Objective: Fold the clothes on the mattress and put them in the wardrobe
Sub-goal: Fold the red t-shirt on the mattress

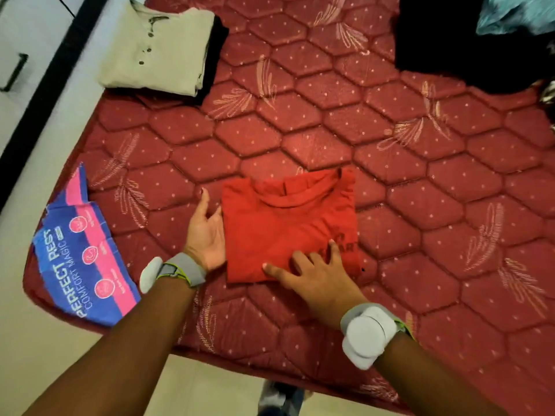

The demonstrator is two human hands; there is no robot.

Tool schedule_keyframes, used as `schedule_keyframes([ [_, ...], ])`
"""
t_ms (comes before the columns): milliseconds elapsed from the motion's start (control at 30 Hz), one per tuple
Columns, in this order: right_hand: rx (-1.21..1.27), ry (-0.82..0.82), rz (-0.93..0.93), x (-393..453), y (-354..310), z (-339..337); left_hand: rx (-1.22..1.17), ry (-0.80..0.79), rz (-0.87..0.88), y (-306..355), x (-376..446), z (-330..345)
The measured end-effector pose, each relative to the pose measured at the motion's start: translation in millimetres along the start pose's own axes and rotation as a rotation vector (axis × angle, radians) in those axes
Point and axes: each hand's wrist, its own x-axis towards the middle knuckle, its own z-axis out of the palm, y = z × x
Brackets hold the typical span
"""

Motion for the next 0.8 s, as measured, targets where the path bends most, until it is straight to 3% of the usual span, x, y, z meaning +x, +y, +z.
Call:
schedule_keyframes([
  [33, 0.043, 0.013, 0.038, -8, -4, 9, -0.146, -0.096, -0.072, -5, 11, -2],
  [67, 0.125, 0.037, 0.034, -9, -1, 11, -0.259, -0.052, -0.126, -12, 21, -22],
  [100, 0.181, 0.076, 0.077, -9, 3, 8, -0.323, 0.088, -0.185, -20, 38, -43],
  [133, 0.236, 0.141, 0.134, -12, 3, 9, -0.168, 0.306, -0.192, -27, 47, -56],
  [233, 0.309, 0.34, 0.558, -7, 21, 6, 0.154, 0.487, -0.095, -39, 69, -66],
  [300, 0.478, 0.452, 0.897, -4, 35, 9, 0.624, 0.681, 0.13, -42, 74, -57],
  [367, 0.711, 0.405, 1.12, -1, 43, 13, 1.218, 0.882, 0.415, -48, 72, -42],
  [400, 0.787, 0.346, 1.159, 1, 44, 14, 1.432, 0.908, 0.525, -54, 70, -33],
  [467, 0.766, 0.219, 1.159, 4, 41, 13, 1.661, 0.725, 0.633, -73, 64, -11],
  [533, 0.571, 0.041, 1.126, 5, 40, 9, 1.848, 0.402, 0.601, -104, 62, -2],
  [600, 0.389, -0.04, 1.044, 5, 42, 6, 1.988, 0.233, 0.537, -125, 61, -7],
  [700, 0.353, -0.033, 1.067, 3, 52, 1, 1.967, 0.309, 0.478, -130, 66, -3],
  [800, 0.675, 0.152, 1.14, 17, 72, -1, 1.901, 0.379, 0.584, -120, 73, 17],
])
